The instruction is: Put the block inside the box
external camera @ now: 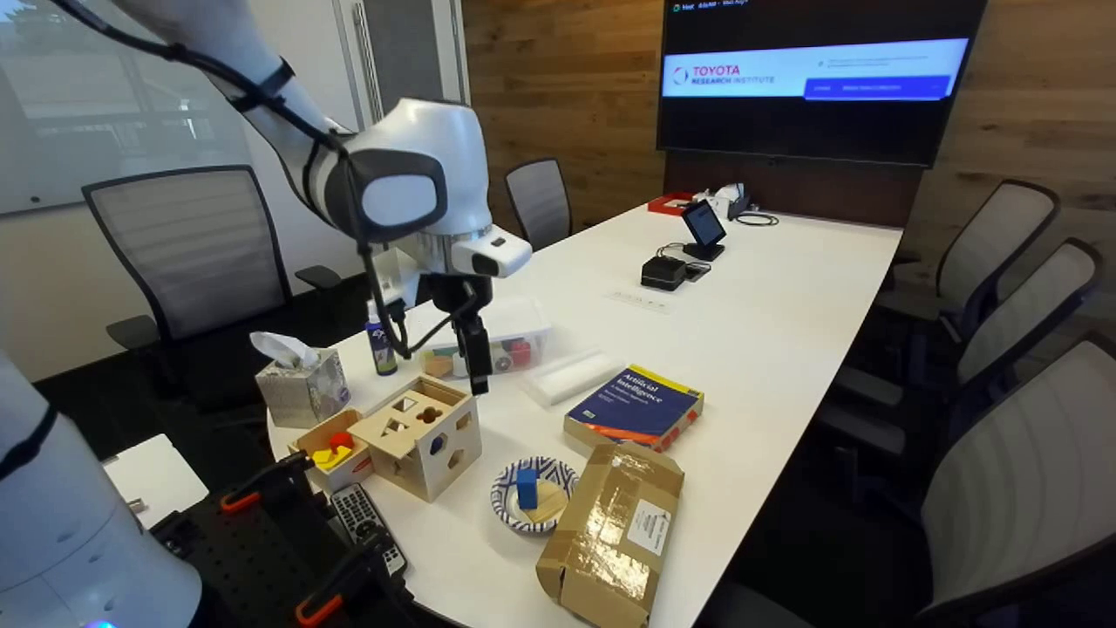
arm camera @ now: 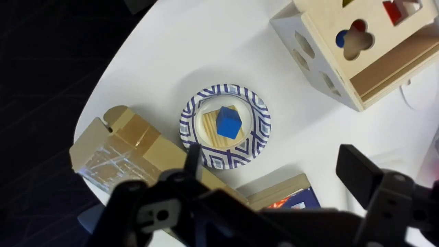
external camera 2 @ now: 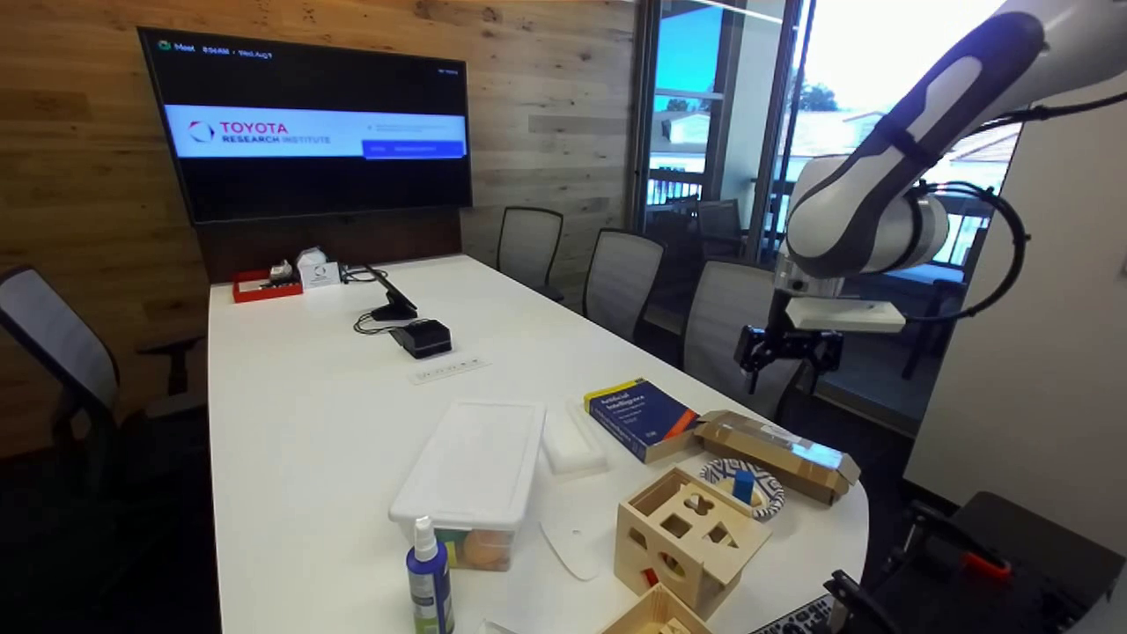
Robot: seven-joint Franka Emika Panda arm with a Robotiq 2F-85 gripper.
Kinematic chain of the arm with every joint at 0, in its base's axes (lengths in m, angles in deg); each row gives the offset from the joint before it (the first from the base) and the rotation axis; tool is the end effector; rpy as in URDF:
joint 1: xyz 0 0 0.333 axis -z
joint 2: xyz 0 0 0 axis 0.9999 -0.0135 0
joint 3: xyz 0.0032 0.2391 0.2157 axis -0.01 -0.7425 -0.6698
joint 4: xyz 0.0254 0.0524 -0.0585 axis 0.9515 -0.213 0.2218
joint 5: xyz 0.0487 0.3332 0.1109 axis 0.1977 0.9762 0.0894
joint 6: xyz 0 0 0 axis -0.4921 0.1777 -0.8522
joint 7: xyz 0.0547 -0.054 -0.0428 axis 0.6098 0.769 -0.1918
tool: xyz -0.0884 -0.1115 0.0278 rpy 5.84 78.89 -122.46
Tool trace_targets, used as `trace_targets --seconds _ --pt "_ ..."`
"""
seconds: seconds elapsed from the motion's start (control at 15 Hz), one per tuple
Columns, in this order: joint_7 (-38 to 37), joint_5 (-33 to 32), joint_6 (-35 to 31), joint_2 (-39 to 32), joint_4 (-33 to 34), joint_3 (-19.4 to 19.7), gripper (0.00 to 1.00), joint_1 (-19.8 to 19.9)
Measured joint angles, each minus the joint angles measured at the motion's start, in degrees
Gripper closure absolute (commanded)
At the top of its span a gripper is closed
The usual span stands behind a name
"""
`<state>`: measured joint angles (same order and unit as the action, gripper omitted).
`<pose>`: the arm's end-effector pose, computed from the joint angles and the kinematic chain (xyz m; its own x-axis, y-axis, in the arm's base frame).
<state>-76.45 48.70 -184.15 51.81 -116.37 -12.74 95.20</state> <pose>0.3882 -0.0729 0.2582 0.8623 -0.5056 0.0268 -0.5045 -0.8625 -0.0385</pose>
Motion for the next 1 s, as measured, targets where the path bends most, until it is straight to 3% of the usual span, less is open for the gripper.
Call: trace_targets --seconds 0.2,0.4,0.67,1.0 --pt "0.64 9.35 -8.86 -9.28 1.34 0.4 0.0 0.1" --pt "2.45 17.26 -10.81 -17.92 6.01 -0.96 0.0 0.36" --pt "2.43 19.78 -10.81 -28.69 13.79 -2.07 0.0 1.39" --pt "2.51 20.73 -10.79 -37.85 20.35 -4.15 0.0 5.75"
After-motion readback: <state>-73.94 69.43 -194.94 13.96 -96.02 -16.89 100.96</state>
